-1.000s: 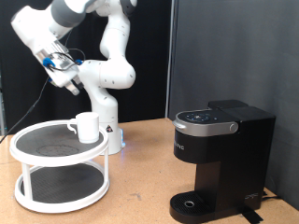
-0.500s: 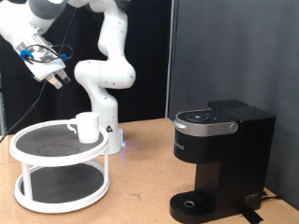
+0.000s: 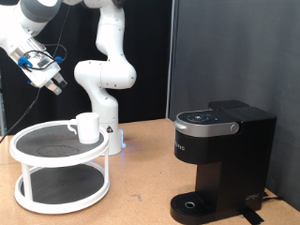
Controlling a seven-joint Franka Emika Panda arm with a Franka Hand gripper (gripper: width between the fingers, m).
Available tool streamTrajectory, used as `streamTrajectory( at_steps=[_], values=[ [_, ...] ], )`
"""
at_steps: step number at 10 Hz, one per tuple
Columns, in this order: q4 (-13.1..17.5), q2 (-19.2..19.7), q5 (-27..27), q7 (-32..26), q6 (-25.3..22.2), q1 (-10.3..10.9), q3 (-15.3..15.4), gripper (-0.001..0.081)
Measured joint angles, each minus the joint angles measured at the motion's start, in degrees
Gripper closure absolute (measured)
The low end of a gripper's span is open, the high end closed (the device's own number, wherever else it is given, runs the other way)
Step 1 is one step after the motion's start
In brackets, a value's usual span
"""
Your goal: Make a cup of coffee with the keurig machine
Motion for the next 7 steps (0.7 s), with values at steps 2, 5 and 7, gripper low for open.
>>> streamTrajectory(
  at_steps=[2,5,7],
  values=[
    [-0.37,0.23,-0.18,-0.05,0.0,0.17,0.59,0.0072],
    [-1.31,0.09,-0.2,-0.05,0.39,0.18,1.86,0.0072],
    [-3.01,0.07,-1.03,0.2,3.18,0.13,2.89,0.0072]
  ],
)
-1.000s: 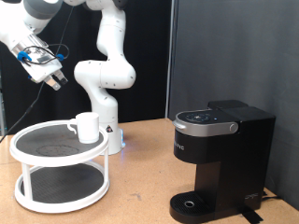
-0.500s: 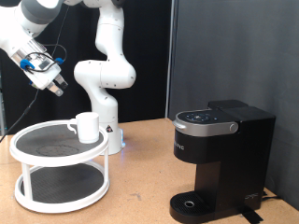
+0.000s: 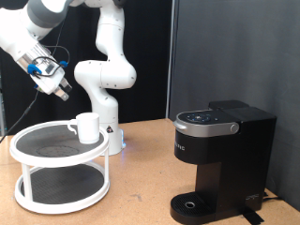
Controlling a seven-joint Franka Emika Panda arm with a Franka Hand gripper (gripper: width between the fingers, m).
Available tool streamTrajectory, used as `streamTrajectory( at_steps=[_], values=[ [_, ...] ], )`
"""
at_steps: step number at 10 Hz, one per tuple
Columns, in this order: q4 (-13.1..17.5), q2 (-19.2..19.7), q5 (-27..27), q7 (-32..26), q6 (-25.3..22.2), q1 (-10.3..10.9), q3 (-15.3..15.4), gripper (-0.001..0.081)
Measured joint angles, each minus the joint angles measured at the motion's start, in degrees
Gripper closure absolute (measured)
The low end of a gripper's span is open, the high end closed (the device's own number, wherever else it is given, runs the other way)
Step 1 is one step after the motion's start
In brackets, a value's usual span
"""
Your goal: Make a cup of coffee with the keurig machine
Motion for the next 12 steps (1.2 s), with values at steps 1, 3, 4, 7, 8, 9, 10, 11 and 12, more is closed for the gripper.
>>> streamTrajectory(
  at_steps=[1,3,4,7,8,9,10,11,12],
  values=[
    [-1.37,0.04,-0.55,0.11,2.02,-0.01,0.55,0.0072],
    [-4.34,0.21,-0.95,0.19,5.51,-0.01,1.54,0.0072],
    [-5.66,0.26,-0.96,0.19,6.76,-0.01,1.95,0.0072],
    [-8.54,-0.01,-1.45,0.1,8.85,-0.07,2.43,0.0072],
    [-9.16,-0.31,-1.96,-0.02,9.09,-0.32,2.42,0.0072],
    [-9.66,-0.69,-2.42,-0.24,9.18,-0.78,2.36,0.0072],
    [-10.23,-1.06,-2.72,-0.39,9.7,-1.2,2.3,0.0072],
    [-10.86,-1.32,-3.01,-0.4,10.63,-1.47,2.29,0.0072],
    [-11.36,-1.4,-3.25,-0.4,11.38,-1.6,2.29,0.0072]
  ],
)
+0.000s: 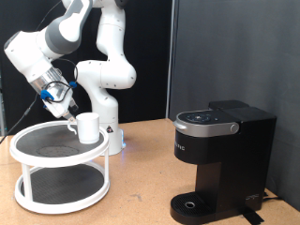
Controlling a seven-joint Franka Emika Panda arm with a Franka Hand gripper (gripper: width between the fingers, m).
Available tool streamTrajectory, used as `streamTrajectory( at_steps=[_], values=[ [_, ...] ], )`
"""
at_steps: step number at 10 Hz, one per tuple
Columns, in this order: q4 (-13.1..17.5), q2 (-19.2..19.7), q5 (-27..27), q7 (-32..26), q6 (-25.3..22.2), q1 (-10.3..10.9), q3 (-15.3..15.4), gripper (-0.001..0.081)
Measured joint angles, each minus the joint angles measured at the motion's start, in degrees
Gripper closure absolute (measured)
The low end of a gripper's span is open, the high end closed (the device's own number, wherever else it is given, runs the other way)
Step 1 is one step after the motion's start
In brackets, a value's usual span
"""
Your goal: Make a cup of coffee with the keurig machine
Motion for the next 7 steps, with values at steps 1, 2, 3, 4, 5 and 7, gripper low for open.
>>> streamTrajectory(
  at_steps=[1,2,3,4,5,7],
  values=[
    [-0.31,0.01,-0.12,0.0,0.77,-0.03,0.0,0.0072],
    [-0.49,0.04,-0.13,0.0,1.49,-0.05,0.0,0.0072],
    [-0.55,0.13,-0.13,0.0,1.92,-0.05,0.0,0.0072],
    [-0.55,0.26,-0.13,0.04,2.27,-0.05,0.0,0.0072],
    [-0.55,0.35,-0.13,0.12,2.59,-0.05,0.0,0.0072],
    [-0.58,0.58,-0.12,0.27,3.55,-0.05,0.0,0.0184]
  ],
)
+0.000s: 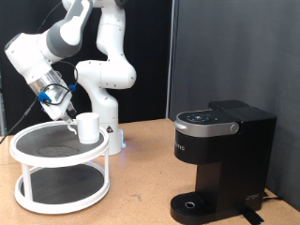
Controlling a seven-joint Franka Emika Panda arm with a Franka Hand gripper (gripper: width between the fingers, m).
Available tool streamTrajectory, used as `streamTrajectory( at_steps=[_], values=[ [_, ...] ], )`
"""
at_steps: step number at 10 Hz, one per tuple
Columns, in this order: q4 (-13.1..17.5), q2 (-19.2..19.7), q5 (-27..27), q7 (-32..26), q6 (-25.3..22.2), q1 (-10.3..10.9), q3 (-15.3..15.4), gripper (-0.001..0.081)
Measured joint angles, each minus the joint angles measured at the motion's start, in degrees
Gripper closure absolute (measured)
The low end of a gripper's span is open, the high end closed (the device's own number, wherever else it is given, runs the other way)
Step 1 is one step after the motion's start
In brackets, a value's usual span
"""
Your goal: Make a cup of coffee with the keurig machine
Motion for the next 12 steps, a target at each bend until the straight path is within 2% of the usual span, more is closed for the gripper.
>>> streamTrajectory(
  at_steps=[1,2,3,4,5,9,12],
  values=[
    [0.0,0.15,0.0,0.15,0.41,0.0,0.0,0.0372],
    [0.0,0.36,0.0,0.3,0.78,0.0,0.0,0.0507],
    [0.01,0.76,0.04,0.54,1.3,0.0,0.0,0.0507],
    [0.03,1.3,0.1,1.03,2.04,0.0,0.0,0.069],
    [0.09,1.76,0.22,1.49,2.69,0.0,0.0,0.0769],
    [0.92,2.5,0.18,1.64,1.75,-0.1,-0.28,0.0803],
    [3.71,1.12,0.1,1.44,-4.86,-0.63,-1.61,0.0805]
  ],
)
